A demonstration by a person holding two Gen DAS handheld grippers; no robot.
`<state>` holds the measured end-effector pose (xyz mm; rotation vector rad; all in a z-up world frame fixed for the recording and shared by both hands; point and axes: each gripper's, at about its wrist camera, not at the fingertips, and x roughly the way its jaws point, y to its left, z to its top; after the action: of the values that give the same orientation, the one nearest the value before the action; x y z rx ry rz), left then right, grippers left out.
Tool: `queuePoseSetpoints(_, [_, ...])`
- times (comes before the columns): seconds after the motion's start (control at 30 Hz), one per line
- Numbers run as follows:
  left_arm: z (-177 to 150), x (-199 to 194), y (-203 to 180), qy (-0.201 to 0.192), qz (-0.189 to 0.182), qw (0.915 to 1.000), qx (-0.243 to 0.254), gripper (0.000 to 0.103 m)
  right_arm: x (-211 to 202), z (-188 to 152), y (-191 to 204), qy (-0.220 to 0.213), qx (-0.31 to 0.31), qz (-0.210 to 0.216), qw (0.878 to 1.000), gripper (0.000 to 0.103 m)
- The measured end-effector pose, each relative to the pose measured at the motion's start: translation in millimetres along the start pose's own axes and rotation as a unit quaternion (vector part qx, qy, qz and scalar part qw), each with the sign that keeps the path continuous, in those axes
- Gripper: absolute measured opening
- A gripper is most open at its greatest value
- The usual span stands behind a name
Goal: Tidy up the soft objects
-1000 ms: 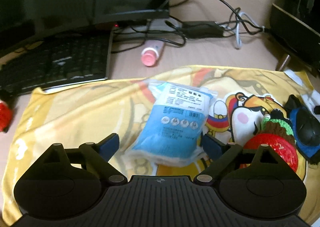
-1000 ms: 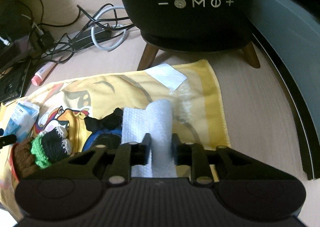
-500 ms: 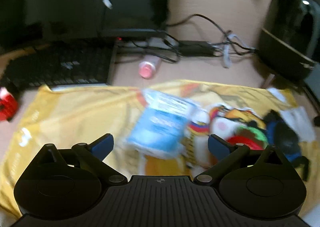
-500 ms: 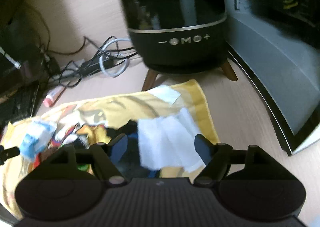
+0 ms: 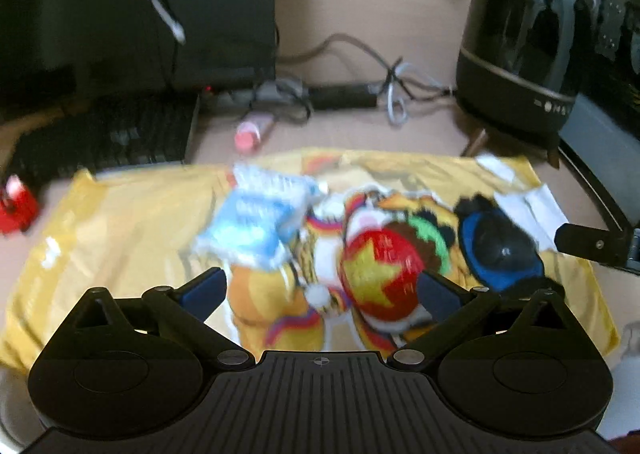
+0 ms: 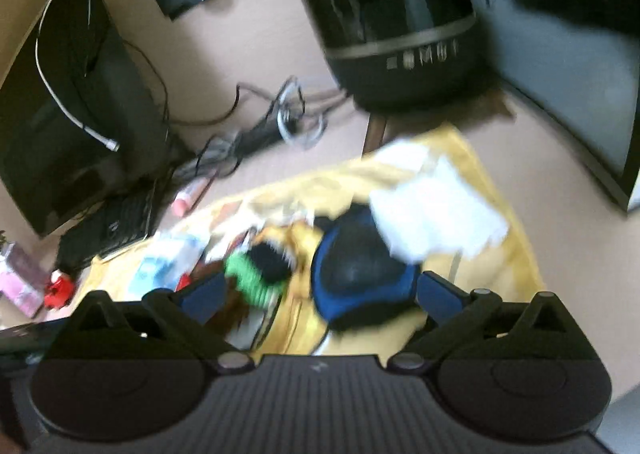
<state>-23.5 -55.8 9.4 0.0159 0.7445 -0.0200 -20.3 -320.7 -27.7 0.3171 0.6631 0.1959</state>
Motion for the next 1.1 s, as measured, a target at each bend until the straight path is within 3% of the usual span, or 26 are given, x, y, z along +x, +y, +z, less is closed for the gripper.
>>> queuePoseSetpoints(0.07, [5,-1,-2,-0.012,0.018,0.9998,0.006,0.103,3,3,7,0.002,-0.019,-0.002,1.000,0.103])
queuePoseSetpoints(0.2, [5,8,-7,0.019,0.027,0.9993,0.019,0.103,12,6,17,0.022,-0.051,-0.007,0.998,0.103])
queuePoseSetpoints(0.37, [0,8,-22,0.030,0.008,0.9982,0.052,0.103,20,1,25,0.053,-0.081,-0.032,0.995,0.103])
queuePoseSetpoints(0.47, [-3,10,-31,0.034,0.020,0.9968,0.069,0.103,28,-2,26,0.076,-0.097,-0.033,0.992,0.103])
queuePoseSetpoints(0.67, [-8,21,-24,0.071,0.006,0.9968,0.035,0.103,32,-7,25,0.098,-0.110,-0.025,0.989,0.103])
queuePoseSetpoints(1.1, [-12,19,-28,0.077,-0.009,0.9963,0.038,0.103,33,-7,12,0.116,-0.088,-0.038,0.989,0.103])
